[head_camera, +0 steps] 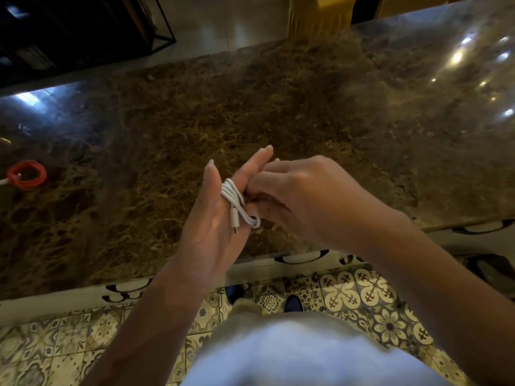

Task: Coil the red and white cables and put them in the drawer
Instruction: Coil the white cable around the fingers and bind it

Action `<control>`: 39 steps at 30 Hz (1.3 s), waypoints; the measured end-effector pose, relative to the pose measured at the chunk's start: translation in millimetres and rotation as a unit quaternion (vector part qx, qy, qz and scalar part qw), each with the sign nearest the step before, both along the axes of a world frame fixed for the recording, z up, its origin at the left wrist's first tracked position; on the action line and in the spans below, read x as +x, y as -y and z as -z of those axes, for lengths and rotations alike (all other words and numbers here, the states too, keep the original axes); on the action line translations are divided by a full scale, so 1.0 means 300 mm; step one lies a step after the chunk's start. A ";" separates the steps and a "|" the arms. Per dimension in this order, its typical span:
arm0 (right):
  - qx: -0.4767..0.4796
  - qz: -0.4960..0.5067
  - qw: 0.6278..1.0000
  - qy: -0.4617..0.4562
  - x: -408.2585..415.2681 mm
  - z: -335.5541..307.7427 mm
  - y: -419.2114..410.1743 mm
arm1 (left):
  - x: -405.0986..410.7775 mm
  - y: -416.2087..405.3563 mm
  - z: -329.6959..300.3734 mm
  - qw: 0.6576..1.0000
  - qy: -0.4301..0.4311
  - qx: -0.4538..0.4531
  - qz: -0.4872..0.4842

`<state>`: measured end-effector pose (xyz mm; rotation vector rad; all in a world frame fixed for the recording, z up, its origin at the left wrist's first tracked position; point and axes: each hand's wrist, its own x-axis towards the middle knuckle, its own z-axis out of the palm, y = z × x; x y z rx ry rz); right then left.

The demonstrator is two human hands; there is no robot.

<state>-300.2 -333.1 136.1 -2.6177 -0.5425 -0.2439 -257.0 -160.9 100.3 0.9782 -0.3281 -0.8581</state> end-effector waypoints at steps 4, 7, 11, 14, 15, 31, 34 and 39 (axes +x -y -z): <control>-0.004 0.033 0.998 0.053 -0.020 0.015 -0.038 | 0.019 -0.001 -0.015 1.000 -0.026 0.012 -0.012; 0.013 0.012 0.997 0.075 -0.021 0.030 -0.020 | 0.031 -0.012 -0.024 0.997 -0.062 -0.016 0.049; 0.101 -0.027 0.992 0.076 -0.019 0.046 -0.004 | 0.049 -0.026 -0.020 0.976 -0.121 -0.081 0.161; 0.183 -0.044 0.982 0.000 -0.021 0.060 0.016 | 0.067 -0.023 -0.001 0.980 -0.068 -0.042 0.181; 0.208 -0.040 0.977 -0.040 -0.024 0.067 0.021 | 0.071 -0.023 0.001 0.982 -0.052 -0.030 0.180; 0.642 0.070 0.733 -0.215 -0.028 0.153 -0.084 | 0.059 0.041 0.025 0.974 0.201 0.103 -0.003; 0.613 0.079 0.768 -0.166 -0.027 0.171 -0.098 | 0.057 0.048 0.041 0.973 0.209 0.097 -0.022; 0.560 0.093 0.805 -0.170 -0.022 0.170 -0.094 | 0.050 0.035 0.054 0.967 0.230 0.098 -0.046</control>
